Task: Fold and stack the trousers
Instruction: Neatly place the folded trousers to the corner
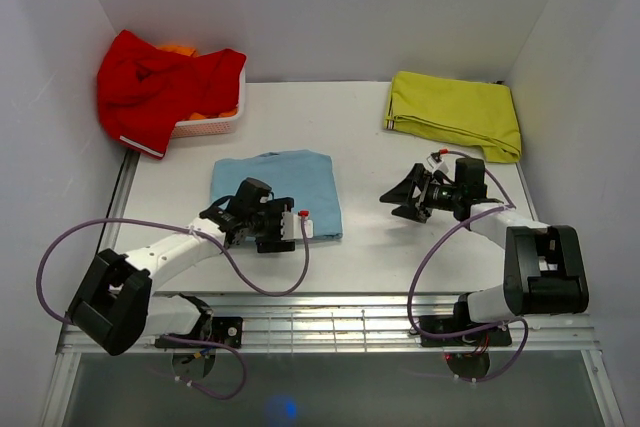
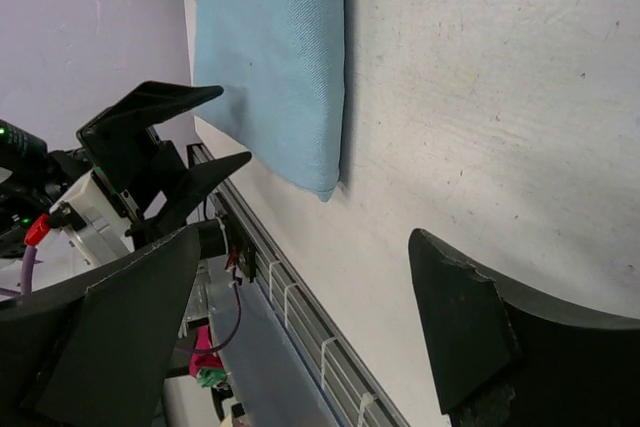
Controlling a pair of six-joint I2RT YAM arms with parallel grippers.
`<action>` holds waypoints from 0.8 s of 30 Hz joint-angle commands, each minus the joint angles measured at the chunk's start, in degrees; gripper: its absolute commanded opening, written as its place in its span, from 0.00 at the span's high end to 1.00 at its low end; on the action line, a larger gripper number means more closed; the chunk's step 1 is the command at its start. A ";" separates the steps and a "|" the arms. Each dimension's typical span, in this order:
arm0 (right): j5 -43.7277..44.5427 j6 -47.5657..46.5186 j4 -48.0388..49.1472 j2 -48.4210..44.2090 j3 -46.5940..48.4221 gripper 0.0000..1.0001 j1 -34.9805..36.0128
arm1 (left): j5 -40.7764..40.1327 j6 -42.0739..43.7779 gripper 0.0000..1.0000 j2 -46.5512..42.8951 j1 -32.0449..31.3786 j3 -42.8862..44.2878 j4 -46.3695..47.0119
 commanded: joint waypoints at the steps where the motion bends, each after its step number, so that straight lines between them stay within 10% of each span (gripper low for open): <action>1: -1.91 3.43 3.63 -2.34 0.01 0.10 0.18 | -0.42 2.11 0.17 -2.59 -0.30 -0.85 -3.16; 11: 3.63 3.76 3.87 -5.78 -5.16 0.10 0.98 | -6.65 0.80 0.33 8.47 -0.30 -3.49 9.57; 20: 11.01 13.43 13.72 -3.94 -9.30 0.10 3.87 | -0.17 -7.72 0.92 18.32 -0.12 5.11 9.59; 24: 15.75 13.26 17.85 -0.69 -7.99 0.10 6.33 | 4.41 -12.20 1.00 18.76 0.49 8.02 7.22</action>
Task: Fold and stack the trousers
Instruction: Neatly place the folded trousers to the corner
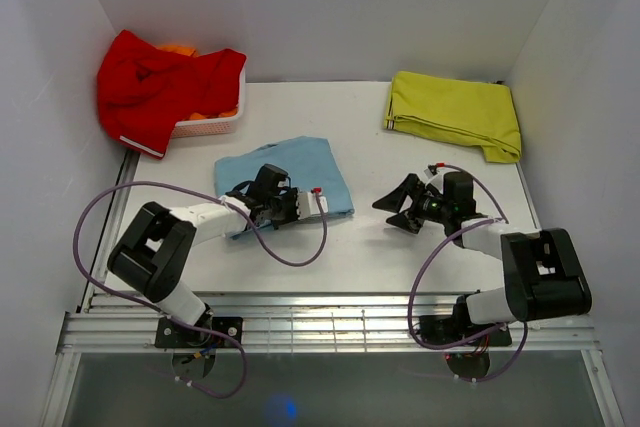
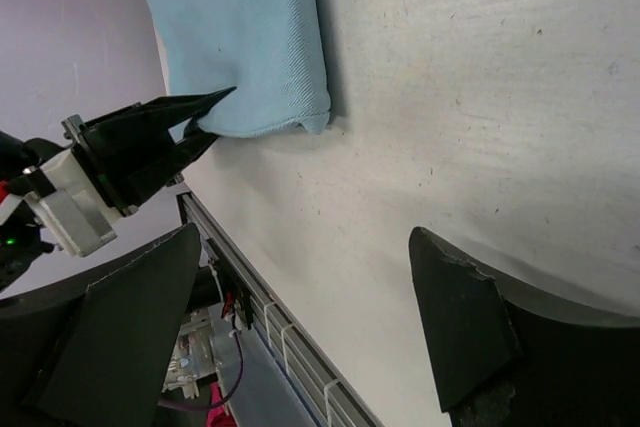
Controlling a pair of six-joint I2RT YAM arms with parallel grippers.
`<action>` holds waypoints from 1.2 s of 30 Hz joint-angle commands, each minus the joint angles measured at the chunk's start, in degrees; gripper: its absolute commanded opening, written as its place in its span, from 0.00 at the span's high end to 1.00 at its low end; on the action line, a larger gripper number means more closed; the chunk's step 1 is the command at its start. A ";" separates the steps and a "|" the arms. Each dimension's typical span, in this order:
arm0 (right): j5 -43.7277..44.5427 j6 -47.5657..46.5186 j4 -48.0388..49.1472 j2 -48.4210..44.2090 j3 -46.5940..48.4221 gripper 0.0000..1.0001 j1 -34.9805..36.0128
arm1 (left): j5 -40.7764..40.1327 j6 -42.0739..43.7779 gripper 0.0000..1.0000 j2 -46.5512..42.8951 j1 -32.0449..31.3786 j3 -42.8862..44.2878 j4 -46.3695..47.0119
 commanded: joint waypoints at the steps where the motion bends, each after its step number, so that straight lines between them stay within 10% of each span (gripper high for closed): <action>1: 5.55 1.96 7.08 2.38 1.59 0.10 2.53 | 7.38 -6.13 1.00 0.97 1.03 2.21 -6.16; 15: 3.57 0.46 0.84 24.42 22.85 0.10 10.97 | 17.24 -12.73 1.00 1.85 5.17 6.08 -9.78; 20: 9.94 11.71 23.59 24.10 12.15 0.10 14.75 | 18.73 -17.29 1.00 4.40 5.96 9.59 -9.25; 36: 11.54 21.99 31.33 31.11 13.19 0.10 17.48 | 22.95 -22.75 1.00 8.18 9.57 13.99 -7.23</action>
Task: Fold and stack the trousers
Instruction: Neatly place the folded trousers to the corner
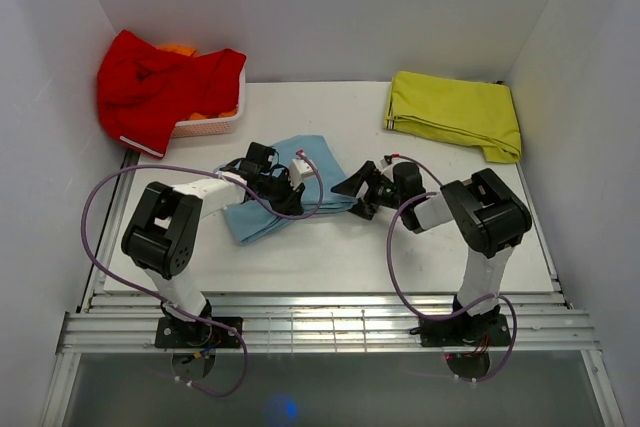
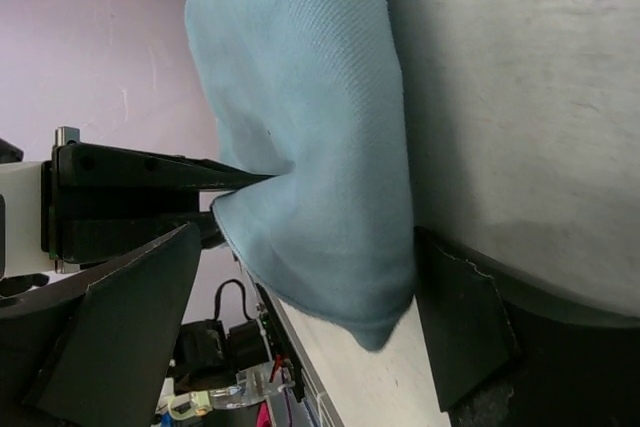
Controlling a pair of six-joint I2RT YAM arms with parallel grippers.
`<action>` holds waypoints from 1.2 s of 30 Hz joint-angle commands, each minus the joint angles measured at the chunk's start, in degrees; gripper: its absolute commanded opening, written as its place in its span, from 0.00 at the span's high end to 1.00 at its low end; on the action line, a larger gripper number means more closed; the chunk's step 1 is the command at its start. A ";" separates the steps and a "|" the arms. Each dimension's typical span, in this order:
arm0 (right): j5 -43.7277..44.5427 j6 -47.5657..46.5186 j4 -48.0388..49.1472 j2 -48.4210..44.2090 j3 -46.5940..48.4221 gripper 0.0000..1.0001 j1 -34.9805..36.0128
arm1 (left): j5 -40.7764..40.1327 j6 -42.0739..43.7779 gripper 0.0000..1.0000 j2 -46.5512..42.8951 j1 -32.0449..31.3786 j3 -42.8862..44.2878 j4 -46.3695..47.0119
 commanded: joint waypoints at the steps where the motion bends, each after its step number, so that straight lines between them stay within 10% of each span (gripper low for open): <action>1: 1.15 5.12 5.42 3.84 1.69 0.10 1.26 | 3.32 -2.03 1.00 -0.59 0.24 1.73 1.93; 18: 0.89 8.91 18.26 12.81 5.47 0.00 4.17 | 5.61 -5.82 1.00 1.09 -0.29 1.91 3.78; 27: -0.69 5.85 17.65 14.58 10.22 0.68 4.08 | 4.38 -2.74 1.00 -3.66 -4.07 -2.22 2.73; 30: -1.65 2.25 16.34 11.42 10.49 0.90 3.64 | 1.84 -3.44 0.69 -4.89 -4.16 -2.31 0.53; 36: -0.70 -7.50 12.64 4.21 14.87 0.92 0.39 | -2.30 -6.42 0.23 -16.90 -1.53 -6.53 0.35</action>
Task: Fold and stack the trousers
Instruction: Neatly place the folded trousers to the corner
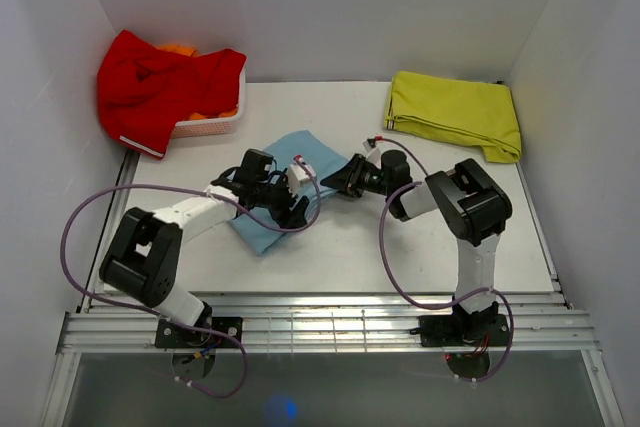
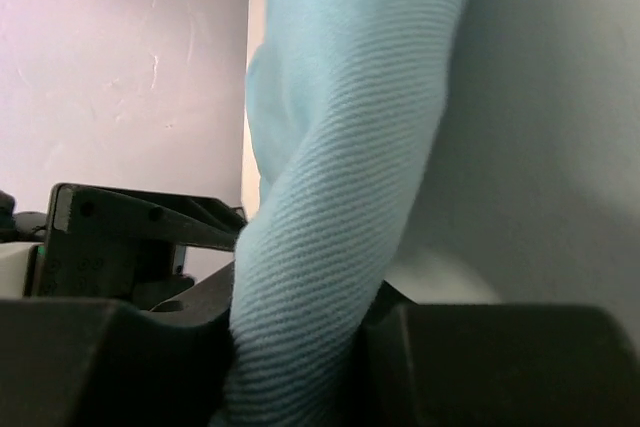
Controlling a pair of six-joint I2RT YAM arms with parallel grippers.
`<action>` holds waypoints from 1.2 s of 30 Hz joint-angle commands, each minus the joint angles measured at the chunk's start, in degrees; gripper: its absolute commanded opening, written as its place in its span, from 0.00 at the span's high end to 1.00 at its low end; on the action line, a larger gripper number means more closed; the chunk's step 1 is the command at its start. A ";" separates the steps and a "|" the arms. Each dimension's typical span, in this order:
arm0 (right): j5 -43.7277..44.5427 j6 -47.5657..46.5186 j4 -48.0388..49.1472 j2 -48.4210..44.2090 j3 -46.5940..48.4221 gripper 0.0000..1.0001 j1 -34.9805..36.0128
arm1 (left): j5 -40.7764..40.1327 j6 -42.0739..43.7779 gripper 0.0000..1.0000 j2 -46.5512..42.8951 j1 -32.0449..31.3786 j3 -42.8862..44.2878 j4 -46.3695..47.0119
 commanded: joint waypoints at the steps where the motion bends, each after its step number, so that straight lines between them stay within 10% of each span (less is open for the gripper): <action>1: 2.54 -11.94 0.71 -6.42 8.05 0.92 -3.33 | -0.29 -2.60 0.20 -9.56 3.06 -0.98 -1.44; 36: -7.83 -73.15 -33.84 4.03 62.74 0.92 -22.31 | -8.20 -3.93 0.11 -17.49 6.94 -0.63 -10.14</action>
